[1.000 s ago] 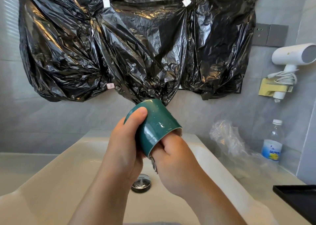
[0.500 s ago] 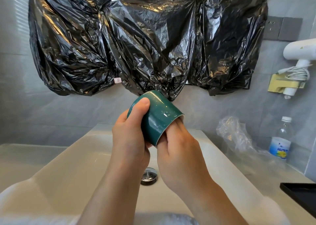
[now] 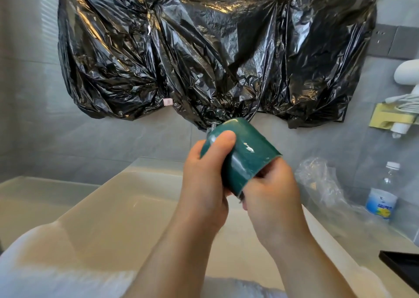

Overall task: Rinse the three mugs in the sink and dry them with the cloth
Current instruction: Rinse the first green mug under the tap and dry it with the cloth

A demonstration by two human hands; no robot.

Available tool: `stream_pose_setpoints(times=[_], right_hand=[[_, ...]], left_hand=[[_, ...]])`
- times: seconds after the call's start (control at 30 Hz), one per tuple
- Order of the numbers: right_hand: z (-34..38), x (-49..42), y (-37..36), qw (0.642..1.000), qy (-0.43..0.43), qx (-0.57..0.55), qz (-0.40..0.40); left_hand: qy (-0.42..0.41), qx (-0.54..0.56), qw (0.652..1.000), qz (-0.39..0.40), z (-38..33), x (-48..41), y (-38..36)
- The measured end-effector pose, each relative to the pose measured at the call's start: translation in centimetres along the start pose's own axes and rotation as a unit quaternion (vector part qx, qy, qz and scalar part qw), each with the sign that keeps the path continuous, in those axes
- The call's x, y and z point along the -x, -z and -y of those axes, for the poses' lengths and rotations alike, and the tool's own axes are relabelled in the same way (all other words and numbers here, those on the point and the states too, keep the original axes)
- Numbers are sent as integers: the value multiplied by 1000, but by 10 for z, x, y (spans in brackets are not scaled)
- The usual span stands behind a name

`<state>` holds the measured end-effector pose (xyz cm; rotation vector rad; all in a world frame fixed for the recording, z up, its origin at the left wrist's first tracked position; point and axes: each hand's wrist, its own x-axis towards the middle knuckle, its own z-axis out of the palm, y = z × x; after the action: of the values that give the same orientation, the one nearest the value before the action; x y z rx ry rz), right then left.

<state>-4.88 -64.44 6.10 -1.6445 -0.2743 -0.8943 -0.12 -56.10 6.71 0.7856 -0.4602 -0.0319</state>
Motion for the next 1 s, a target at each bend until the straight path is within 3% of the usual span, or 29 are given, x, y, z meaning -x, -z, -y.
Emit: stream_pose_setpoints(times=[0.1, 0.2, 0.3, 0.37, 0.47, 0.57, 0.67, 0.73, 0.8, 0.83, 0.87, 0.93, 1.0], right_hand=[[2, -7, 3, 985, -113, -99, 82], [9, -9, 5, 926, -216, -284, 126], [12, -9, 10, 882, -256, -365, 154], [15, -9, 10, 888, -247, -357, 154], [12, -5, 8, 941, -211, -215, 152], [8, 1, 5, 982, -67, 38, 173], [7, 4, 5, 947, 53, 286, 136], [2, 4, 9, 914, 79, 379, 121], [1, 1, 6, 946, 25, 279, 160], [3, -1, 2, 973, -25, 132, 190], [6, -2, -1, 975, -76, -62, 199], [6, -3, -3, 916, -143, -309, 212], [2, -3, -3, 914, -145, -309, 220]], left_hand=[[-12, -11, 1000, 1, 2, 2, -3], [-32, -14, 999, 6, 0, 1, 0], [-44, -20, 998, 35, -1, 2, 2], [-39, -50, 996, 57, -5, -1, 6], [-21, -114, 992, 58, -17, -6, 17], [29, -123, 987, 96, -26, -9, 27], [36, -104, 991, 78, -25, -8, 27], [12, -111, 992, 51, -21, -5, 22], [-14, -115, 992, 46, -18, -4, 17], [-26, -112, 992, 54, -17, -4, 15], [-32, -109, 992, 56, -15, -4, 13], [-35, -95, 994, 50, -13, -3, 12], [-18, -70, 997, 37, -10, -3, 11]])
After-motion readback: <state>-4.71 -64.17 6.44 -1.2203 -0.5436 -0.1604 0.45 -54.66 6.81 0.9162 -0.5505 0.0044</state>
